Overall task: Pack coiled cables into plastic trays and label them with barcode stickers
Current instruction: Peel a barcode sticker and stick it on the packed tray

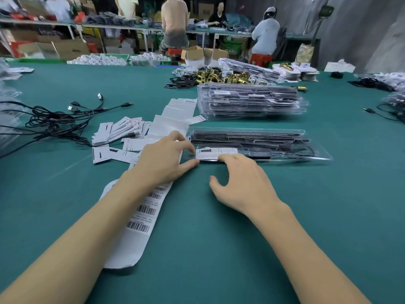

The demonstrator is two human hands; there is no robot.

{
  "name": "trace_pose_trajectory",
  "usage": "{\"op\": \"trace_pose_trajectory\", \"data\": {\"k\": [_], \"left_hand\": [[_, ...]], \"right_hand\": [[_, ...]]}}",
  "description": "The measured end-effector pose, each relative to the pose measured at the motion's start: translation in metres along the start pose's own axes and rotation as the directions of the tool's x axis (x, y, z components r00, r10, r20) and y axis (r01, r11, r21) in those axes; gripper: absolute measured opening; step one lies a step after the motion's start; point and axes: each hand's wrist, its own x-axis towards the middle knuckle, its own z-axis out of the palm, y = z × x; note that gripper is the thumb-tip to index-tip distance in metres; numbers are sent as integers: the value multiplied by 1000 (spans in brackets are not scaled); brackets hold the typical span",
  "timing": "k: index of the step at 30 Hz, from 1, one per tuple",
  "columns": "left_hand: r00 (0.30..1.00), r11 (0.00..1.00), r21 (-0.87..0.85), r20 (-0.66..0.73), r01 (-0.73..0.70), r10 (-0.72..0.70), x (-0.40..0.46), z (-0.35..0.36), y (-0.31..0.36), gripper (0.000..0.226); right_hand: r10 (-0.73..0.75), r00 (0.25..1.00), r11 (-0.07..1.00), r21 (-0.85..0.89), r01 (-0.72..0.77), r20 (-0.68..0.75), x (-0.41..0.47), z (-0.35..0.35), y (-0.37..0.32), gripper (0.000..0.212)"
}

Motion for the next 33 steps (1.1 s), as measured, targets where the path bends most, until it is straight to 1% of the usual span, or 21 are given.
{"op": "trace_pose_trajectory", "data": {"k": [2, 3, 4, 5, 6, 7, 8, 9, 10, 12, 13, 15, 18, 20, 23, 25, 27, 29, 30, 31, 33], "left_hand": [[1000, 1000, -1, 6, 2, -2, 0, 0, 0, 31], [1000, 1000, -1, 12, 5, -5, -1, 0, 0, 31], [1000, 1000, -6, 21, 14, -14, -1, 0, 0, 31], [999, 1000, -11, 30, 28, -27, 0, -1, 0, 32], [998, 999, -17, 39, 46, -45, 0, -1, 0, 32], [997, 997, -29, 49, 68, -67, 1, -2, 1, 31], [995, 995, -47, 55, 88, -86, 3, -2, 2, 31], [994, 993, -63, 57, 100, -97, 4, -1, 2, 29], [994, 992, -69, 51, 105, -102, 5, -1, 4, 27], [994, 992, -65, 30, 108, -106, 9, 0, 7, 21], [992, 990, -74, 26, 122, -121, 11, -1, 10, 18], [984, 975, -128, 47, 179, -174, 16, -3, 16, 11], [958, 936, -207, 84, 286, -274, 28, -8, 24, 7], [931, 900, -241, 147, 362, -335, 37, -12, 26, 5], [869, 867, -179, 279, 465, -409, 48, -23, 26, 25], [817, 812, -226, 376, 538, -437, 54, -30, 26, 19], [774, 771, -261, 469, 581, -425, 58, -34, 29, 19], [756, 755, -293, 534, 586, -379, 57, -34, 29, 15], [748, 726, -333, 555, 601, -364, 57, -33, 28, 12], [748, 693, -380, 563, 612, -352, 57, -32, 27, 9], [778, 671, -449, 538, 589, -324, 55, -30, 24, 5]], "right_hand": [[-11, 998, 997, 81, 16, -61, 3, -3, 9, 38], [1, 993, 987, 162, 18, -115, 4, -4, 13, 30], [30, 983, 969, 248, 16, -183, 6, -5, 17, 21], [68, 960, 953, 302, 18, -271, 7, -6, 23, 17], [107, 928, 949, 316, 12, -356, 10, -6, 28, 19], [144, 902, 949, 314, -10, -407, 12, -6, 35, 19], [175, 890, 947, 319, -36, -420, 14, -6, 41, 16], [188, 898, 946, 318, -57, -398, 17, -4, 47, 11], [180, 918, 955, 288, -76, -354, 18, -3, 53, 12], [132, 956, 980, 181, -85, -261, 20, 1, 62, 22], [117, 961, 985, 149, -82, -250, 21, 3, 66, 23], [113, 953, 985, 155, -71, -281, 23, 6, 68, 21], [128, 933, 973, 226, -52, -337, 28, 12, 65, 11], [142, 926, 966, 255, -52, -351, 30, 15, 65, 8], [176, 913, 953, 295, -65, -368, 31, 16, 68, 10], [183, 916, 948, 310, -69, -356, 30, 15, 69, 10], [181, 923, 947, 312, -71, -340, 29, 15, 69, 7], [181, 927, 949, 307, -77, -328, 28, 14, 69, 4], [179, 930, 949, 306, -77, -321, 28, 14, 69, 3], [172, 934, 950, 304, -73, -314, 27, 13, 69, 3], [162, 939, 951, 303, -67, -303, 27, 12, 69, 3]]}}
